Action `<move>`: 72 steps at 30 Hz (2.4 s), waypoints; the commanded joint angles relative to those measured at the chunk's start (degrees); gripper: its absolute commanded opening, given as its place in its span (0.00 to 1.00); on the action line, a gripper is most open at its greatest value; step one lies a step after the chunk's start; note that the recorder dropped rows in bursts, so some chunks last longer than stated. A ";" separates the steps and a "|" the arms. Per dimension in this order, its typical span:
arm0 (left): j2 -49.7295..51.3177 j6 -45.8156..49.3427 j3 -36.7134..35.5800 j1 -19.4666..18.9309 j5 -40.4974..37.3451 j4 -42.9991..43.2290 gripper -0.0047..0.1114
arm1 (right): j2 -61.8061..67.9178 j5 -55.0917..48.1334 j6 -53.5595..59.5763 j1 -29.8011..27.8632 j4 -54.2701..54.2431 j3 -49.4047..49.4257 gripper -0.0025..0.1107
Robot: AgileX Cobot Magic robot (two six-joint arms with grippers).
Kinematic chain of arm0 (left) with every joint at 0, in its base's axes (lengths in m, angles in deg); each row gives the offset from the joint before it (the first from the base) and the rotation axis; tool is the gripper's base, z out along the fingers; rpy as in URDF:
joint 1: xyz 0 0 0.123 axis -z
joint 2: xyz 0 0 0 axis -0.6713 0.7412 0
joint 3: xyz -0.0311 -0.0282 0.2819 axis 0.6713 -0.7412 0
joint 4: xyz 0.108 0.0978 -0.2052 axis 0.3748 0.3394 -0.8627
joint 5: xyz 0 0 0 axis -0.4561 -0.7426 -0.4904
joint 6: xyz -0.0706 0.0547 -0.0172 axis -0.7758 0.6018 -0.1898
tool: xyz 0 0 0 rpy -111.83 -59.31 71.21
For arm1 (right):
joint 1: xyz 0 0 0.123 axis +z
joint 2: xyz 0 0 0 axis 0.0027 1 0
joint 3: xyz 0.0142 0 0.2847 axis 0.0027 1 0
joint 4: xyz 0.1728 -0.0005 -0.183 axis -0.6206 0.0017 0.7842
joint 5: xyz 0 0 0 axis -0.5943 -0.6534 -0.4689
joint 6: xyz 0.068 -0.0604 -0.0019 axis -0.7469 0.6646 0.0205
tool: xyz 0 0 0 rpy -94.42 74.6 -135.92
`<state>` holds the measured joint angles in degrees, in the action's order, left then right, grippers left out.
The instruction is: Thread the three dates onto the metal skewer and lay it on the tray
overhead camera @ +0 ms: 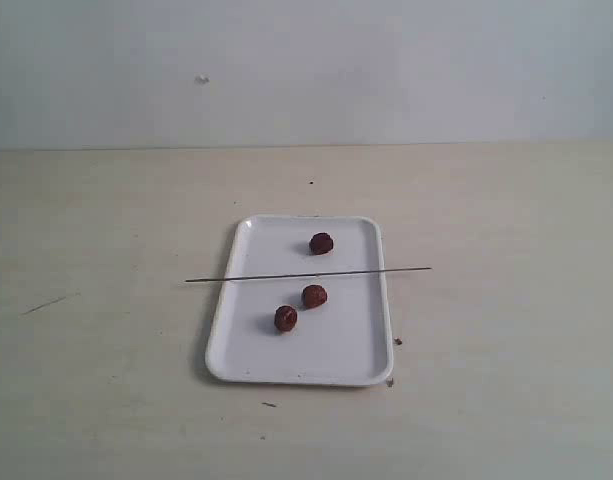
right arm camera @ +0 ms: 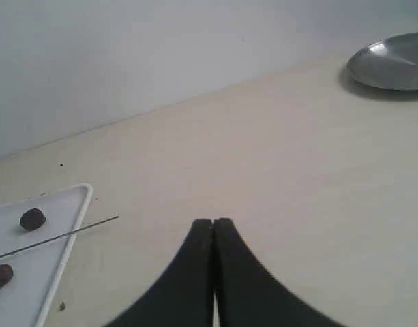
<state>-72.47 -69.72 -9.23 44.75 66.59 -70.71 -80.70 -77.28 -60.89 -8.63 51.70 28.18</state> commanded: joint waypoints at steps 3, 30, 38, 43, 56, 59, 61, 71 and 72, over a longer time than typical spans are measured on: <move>0.19 -0.32 0.10 -0.20 0.19 -0.20 0.04 | -0.31 12.49 -0.95 -0.35 -2.62 0.25 0.02; 0.19 -0.32 0.10 -0.20 0.19 -0.20 0.04 | 40.37 29.27 -9.39 -0.21 18.10 -36.29 0.02; 0.19 -0.32 0.10 -0.20 0.19 -0.20 0.04 | 76.35 -3.17 0.01 8.46 30.23 -64.42 0.02; 0.19 -0.32 0.10 -0.20 0.19 -0.20 0.04 | 96.37 -40.77 35.47 15.49 26.29 -83.57 0.02; 0.19 -0.32 0.10 -0.20 0.19 -0.20 0.04 | 108.42 -40.09 83.57 28.84 -7.85 -89.98 0.37; 0.19 -0.32 0.10 -0.20 0.19 -0.20 0.04 | 110.86 -38.51 84.02 30.37 -7.99 -89.98 0.37; 0.19 -0.32 0.10 -0.20 0.19 -0.20 0.04 | 113.00 -36.26 84.05 30.44 -7.77 -89.98 0.37; 0.19 -0.32 0.10 -0.20 0.19 -0.20 0.04 | 121.55 -34.83 80.27 30.44 -5.68 -93.63 0.37; 0.19 -0.32 0.10 -0.20 0.19 -0.20 0.04 | 121.98 -34.83 80.27 30.44 -5.68 -93.89 0.37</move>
<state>-72.47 -69.72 -9.23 44.75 66.59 -70.71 40.11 -112.35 19.89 21.83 45.70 -64.56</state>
